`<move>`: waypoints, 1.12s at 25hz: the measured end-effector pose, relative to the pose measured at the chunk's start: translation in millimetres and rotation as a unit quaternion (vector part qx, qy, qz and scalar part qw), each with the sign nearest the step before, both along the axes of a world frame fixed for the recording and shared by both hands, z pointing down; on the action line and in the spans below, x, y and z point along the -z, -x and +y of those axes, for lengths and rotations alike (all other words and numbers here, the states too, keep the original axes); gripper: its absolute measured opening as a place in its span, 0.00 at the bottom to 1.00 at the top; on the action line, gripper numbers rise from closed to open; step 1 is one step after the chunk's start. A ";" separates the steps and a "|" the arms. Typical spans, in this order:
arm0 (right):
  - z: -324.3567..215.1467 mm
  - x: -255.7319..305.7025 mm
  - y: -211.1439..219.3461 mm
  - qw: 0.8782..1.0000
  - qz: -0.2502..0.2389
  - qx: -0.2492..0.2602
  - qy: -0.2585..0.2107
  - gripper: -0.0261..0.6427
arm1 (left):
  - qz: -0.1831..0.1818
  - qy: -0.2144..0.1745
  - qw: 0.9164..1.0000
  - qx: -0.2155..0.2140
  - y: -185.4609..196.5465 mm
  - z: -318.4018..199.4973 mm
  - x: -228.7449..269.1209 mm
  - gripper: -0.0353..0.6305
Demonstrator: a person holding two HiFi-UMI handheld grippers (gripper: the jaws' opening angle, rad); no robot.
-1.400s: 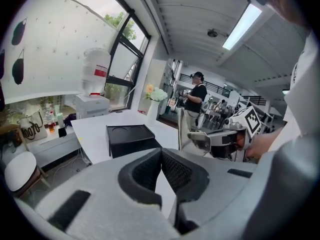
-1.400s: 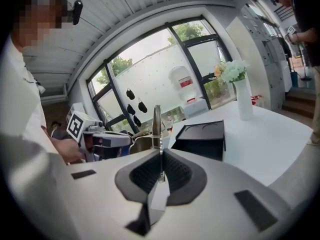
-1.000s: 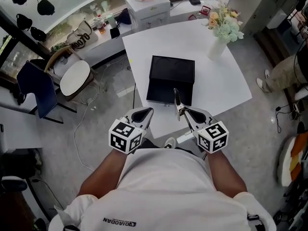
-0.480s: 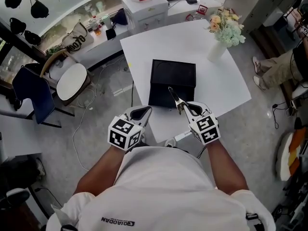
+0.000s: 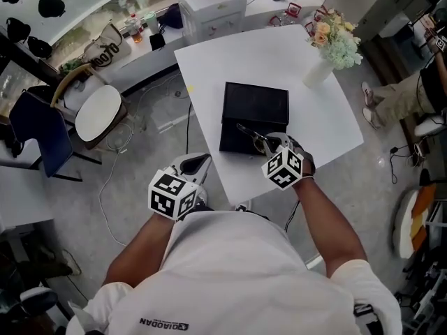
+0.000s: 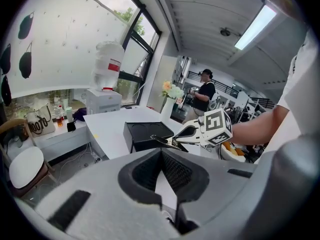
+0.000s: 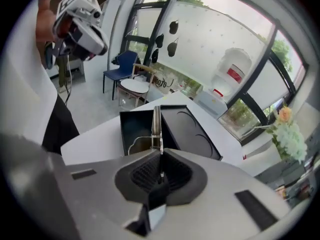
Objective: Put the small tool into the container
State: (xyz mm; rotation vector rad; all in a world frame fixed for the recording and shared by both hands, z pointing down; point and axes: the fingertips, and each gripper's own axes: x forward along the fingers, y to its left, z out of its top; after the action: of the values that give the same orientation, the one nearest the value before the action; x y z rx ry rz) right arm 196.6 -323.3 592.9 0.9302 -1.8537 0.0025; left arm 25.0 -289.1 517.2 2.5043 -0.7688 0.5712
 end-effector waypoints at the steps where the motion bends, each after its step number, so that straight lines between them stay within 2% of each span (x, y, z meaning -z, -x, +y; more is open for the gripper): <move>1: -3.4 -5.5 0.9 1.000 0.021 0.010 0.001 0.06 | 0.001 0.000 1.000 0.002 3.3 -0.4 0.5 0.07; 5: -15.1 -28.0 4.3 0.996 0.081 0.042 0.008 0.06 | 0.004 -0.003 1.000 0.010 15.0 -3.1 2.5 0.07; 15: -42.1 -55.2 7.8 0.986 0.153 0.068 0.010 0.06 | 0.005 -0.004 0.999 0.034 41.2 -0.5 2.3 0.07; 24: -50.2 -71.3 13.7 0.979 0.190 0.071 -0.002 0.07 | 0.002 -0.005 0.999 0.050 60.1 1.4 4.3 0.07; 28: -41.8 -80.2 18.9 0.979 0.186 0.081 0.006 0.09 | 0.003 -0.005 0.999 0.049 60.6 0.6 5.0 0.07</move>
State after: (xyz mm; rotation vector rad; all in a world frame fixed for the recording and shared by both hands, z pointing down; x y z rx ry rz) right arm 177.7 -365.1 673.1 0.7122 -1.5721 -0.2455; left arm -35.6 -288.5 512.1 2.4608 -0.8872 0.5259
